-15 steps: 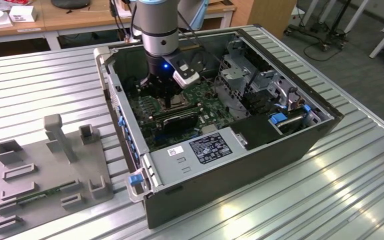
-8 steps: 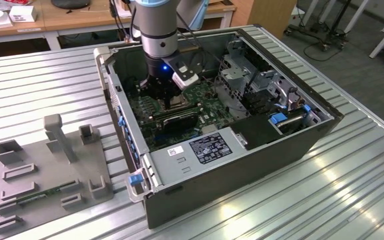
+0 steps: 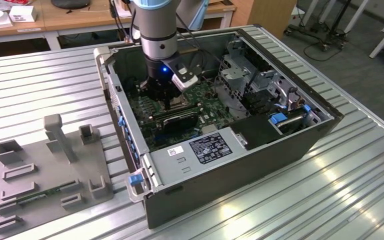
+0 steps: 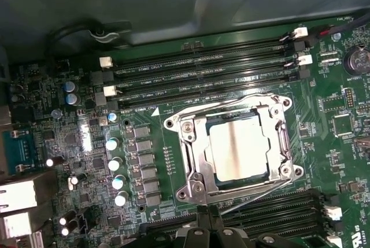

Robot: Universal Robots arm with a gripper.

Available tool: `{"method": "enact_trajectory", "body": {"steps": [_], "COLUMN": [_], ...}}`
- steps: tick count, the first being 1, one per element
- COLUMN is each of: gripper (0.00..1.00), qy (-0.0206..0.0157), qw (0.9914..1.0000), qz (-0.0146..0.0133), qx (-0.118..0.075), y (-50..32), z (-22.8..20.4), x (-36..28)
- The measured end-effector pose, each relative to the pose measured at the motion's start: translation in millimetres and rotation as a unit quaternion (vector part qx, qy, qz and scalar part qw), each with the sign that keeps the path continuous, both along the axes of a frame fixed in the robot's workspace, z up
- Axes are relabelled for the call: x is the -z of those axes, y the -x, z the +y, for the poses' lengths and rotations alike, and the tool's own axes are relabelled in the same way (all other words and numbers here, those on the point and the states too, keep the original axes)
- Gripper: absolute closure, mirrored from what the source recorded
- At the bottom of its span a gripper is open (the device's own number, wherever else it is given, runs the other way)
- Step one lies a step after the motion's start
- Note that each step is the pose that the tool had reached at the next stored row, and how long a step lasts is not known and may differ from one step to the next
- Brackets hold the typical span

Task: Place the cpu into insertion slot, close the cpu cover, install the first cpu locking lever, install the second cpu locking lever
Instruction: 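Install the second cpu locking lever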

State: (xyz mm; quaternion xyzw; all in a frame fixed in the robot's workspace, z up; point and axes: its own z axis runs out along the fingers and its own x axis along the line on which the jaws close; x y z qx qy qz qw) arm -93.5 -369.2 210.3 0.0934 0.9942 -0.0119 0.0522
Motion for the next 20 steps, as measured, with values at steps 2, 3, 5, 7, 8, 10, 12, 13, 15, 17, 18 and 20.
{"method": "enact_trajectory", "body": {"steps": [2, 3, 5, 7, 8, 10, 12, 13, 15, 17, 18, 20], "gripper": [0.89, 0.89, 0.89, 0.89, 0.89, 0.89, 0.89, 0.89, 0.89, 0.89, 0.89, 0.89], "qy": [-0.0001, 0.0, 0.0001, -0.0001, -0.0001, -0.0002, -0.0002, -0.0001, -0.0001, -0.0002, -0.0001, -0.0003], "qw": [1.0, 1.0, 1.0, 1.0, 1.0, 1.0, 1.0, 1.0, 1.0, 0.99999, 0.99999, 0.99999], "qz": [-0.0004, -0.0004, -0.0003, -0.0005, -0.0006, -0.0008, -0.0014, -0.0018, -0.0025, -0.0032, -0.0032, -0.0033], "qx": [0.0, 0.0, 0.0, 0.0, 0.0, 0.0, 0.0, 0.0, 0.0, 0.0, 0.0, 0.0], "y": [0.0, 0.1, 0.1, 0.1, 0.4, 0.8, 2.1, 3.2, 5.8, 7.1, 7.3, 7.3], "z": [0.0, 0.0, 0.0, 0.0, 0.0, 0.1, 0.0, 0.0, 0.0, 0.1, 0.0, 0.0], "x": [0.9, 1.1, 1.1, 1.2, 1.4, 1.7, 2.2, 2.5, 2.9, 3.5, 3.7, 4.1]}}
